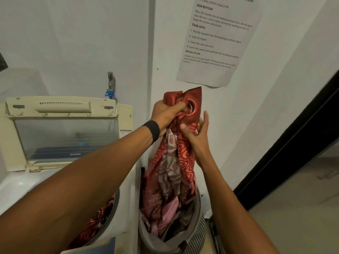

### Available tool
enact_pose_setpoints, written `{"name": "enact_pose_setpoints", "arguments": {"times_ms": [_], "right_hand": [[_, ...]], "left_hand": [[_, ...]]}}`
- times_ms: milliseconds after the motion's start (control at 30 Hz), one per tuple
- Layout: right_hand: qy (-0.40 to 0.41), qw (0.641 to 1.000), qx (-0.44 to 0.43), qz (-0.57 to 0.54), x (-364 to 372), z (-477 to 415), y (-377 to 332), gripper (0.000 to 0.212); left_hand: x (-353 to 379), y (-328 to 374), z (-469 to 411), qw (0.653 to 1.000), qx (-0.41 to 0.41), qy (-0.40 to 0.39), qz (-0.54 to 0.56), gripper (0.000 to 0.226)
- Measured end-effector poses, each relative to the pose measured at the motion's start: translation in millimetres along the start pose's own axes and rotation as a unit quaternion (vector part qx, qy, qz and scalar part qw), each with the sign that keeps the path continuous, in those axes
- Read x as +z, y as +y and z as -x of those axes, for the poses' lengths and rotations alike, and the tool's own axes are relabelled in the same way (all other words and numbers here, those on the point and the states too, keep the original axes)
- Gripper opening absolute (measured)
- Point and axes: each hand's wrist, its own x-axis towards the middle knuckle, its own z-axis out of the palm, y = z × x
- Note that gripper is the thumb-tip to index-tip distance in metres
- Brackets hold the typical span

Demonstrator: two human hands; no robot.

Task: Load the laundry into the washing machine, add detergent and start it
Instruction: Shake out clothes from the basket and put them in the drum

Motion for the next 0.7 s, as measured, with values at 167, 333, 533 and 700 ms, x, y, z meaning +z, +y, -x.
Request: {"name": "enact_pose_setpoints", "arguments": {"times_ms": [167, 333, 533, 700], "right_hand": [[-0.077, 0.993, 0.082, 0.042, 34, 15, 33, 0.053], [-0.134, 0.97, 0.135, 0.152, 21, 51, 82, 0.027], [0.027, 0.976, 0.072, 0.202, -22, 49, 45, 0.051], [0.062, 0.976, -0.048, 0.203, -24, -2, -27, 0.031]], "left_hand": [[35, 26, 0, 0.999, -0.015, -0.002, 0.043, 0.023], [33, 61, -22, 0.995, 0.042, 0.056, 0.068, 0.013], [-24, 45, -42, 0.913, 0.138, 0.165, -0.346, 0.058], [-31, 6, -32, 0.88, 0.178, 0.069, -0.435, 0.06]]}}
